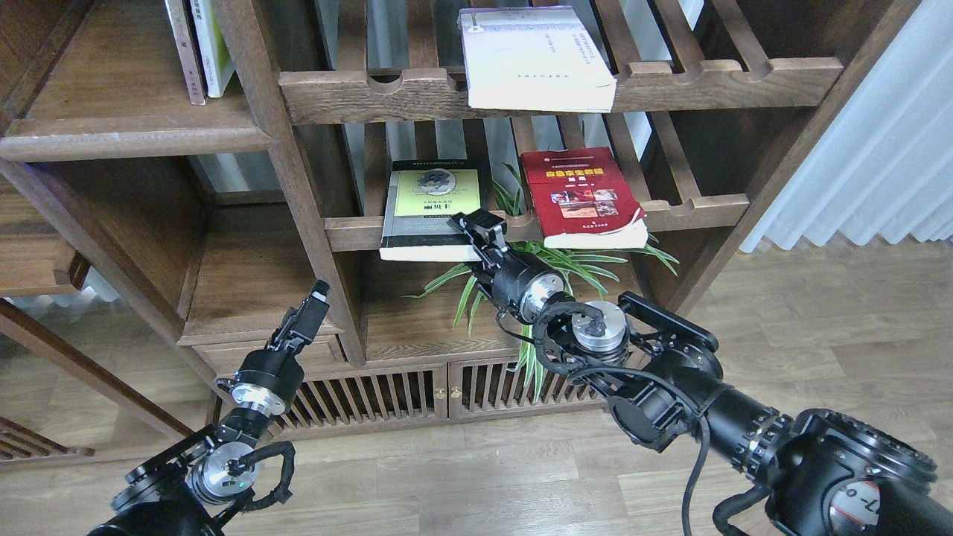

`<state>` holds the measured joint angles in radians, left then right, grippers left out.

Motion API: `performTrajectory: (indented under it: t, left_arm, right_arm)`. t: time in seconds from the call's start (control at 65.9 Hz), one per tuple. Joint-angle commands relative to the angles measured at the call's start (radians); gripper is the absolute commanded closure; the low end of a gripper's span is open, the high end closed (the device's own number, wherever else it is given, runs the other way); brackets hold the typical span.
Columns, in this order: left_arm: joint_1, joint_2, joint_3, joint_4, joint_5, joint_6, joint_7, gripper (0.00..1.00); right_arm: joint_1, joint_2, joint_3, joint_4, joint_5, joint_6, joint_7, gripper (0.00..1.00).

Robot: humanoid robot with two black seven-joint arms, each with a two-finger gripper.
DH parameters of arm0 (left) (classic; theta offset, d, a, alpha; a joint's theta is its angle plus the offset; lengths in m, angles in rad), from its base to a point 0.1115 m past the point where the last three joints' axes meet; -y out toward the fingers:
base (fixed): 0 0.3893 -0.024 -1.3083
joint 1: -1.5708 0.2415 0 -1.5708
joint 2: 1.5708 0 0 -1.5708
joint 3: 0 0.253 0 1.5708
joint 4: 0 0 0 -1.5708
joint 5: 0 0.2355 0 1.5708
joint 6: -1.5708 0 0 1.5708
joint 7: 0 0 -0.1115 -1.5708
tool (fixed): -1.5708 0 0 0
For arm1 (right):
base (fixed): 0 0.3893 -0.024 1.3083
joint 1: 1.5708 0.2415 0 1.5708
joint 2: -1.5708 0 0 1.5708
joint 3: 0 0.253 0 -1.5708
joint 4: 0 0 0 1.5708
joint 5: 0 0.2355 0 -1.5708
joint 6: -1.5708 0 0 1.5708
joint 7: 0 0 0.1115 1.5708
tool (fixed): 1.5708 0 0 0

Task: Organize books on shelf
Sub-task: 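Grip the grey-green book with the right gripper and tilt it outward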

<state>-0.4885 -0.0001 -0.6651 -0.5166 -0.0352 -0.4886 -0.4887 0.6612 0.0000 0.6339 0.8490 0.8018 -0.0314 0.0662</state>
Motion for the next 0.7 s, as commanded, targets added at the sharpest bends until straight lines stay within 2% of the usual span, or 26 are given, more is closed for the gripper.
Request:
performTrajectory:
  t: [0.0,0.076,0.319,0.425,0.516,0.683]
  left_arm:
    - [0.001,0.0,-0.001,0.0,0.0,0.0,0.0,0.0]
    - [-0.001,0.0,-0.001,0.0,0.0,0.0,0.0,0.0]
    - [0.005,0.0,-0.007,0.0,-0.008,0.0,0.0,0.0]
    - [0.004,0.0,-0.005,-0.003,-0.029,0.0,0.0,0.0]
    - [-0.005,0.0,0.001,-0.011,-0.081,0.0,0.0,0.0]
    - [-0.005,0.048,0.009,-0.033,-0.175,0.0,0.0,0.01]
  right_arm:
    - [0.001,0.0,0.036,-0.002,0.008,0.002,0.003,0.86]
    - [0.001,0.0,0.052,0.001,0.01,0.002,0.004,0.95]
    - [-0.005,0.0,0.056,0.024,0.014,0.028,0.003,0.96]
    - [-0.034,0.0,0.058,0.079,0.011,0.059,-0.002,0.96]
    - [-0.093,0.0,0.058,0.189,-0.001,0.086,-0.037,0.96]
    - [-0.164,0.0,0.055,0.277,-0.041,0.159,-0.065,0.96]
